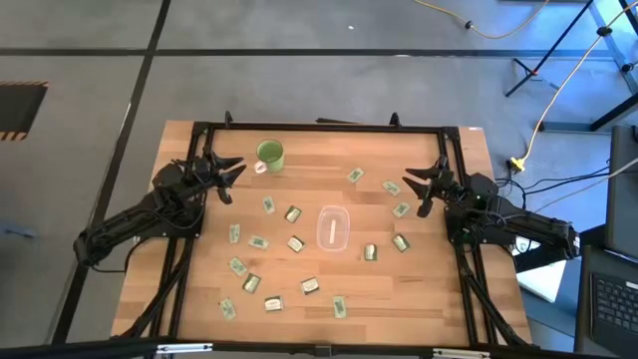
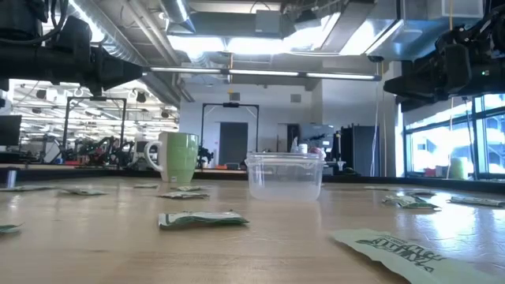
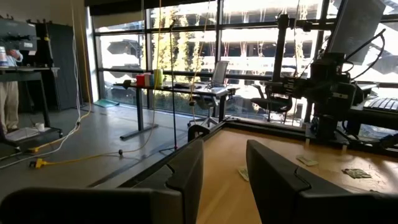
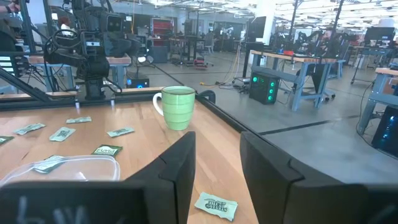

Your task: Pick and place items into bin

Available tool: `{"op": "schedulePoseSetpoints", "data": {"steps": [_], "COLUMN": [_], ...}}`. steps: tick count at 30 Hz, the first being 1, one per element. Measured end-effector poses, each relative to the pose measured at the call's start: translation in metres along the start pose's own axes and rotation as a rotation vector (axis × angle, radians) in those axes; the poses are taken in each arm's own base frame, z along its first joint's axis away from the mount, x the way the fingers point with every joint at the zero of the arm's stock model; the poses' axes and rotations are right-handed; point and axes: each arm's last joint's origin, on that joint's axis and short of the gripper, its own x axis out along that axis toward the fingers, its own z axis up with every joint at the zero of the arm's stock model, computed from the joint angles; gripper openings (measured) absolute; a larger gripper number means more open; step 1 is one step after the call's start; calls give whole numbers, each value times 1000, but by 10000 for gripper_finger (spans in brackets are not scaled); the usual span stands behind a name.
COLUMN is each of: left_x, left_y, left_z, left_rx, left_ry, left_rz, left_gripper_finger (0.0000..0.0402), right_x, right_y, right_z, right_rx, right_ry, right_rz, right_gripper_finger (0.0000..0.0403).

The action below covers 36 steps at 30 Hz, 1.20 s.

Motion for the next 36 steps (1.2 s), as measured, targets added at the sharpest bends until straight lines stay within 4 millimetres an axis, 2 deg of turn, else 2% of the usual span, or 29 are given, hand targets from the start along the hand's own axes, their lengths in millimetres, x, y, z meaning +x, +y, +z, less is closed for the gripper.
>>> {"op": "schedulePoseSetpoints", "data": {"steps": [23, 36], "left_x": [0, 0], "left_y": [0, 0], "left_z": [0, 0], "left_rx": [0, 0], "left_ry": [0, 0], "left_rz": [0, 0], "left_gripper_finger": [116, 116], "right_x": [0, 0], "right_y": [0, 1], "right_z": [0, 0], "right_rx": [8, 237], "right_ry": [0, 4], "right_rz": [0, 31], "right_gripper_finger": [130, 130]}}
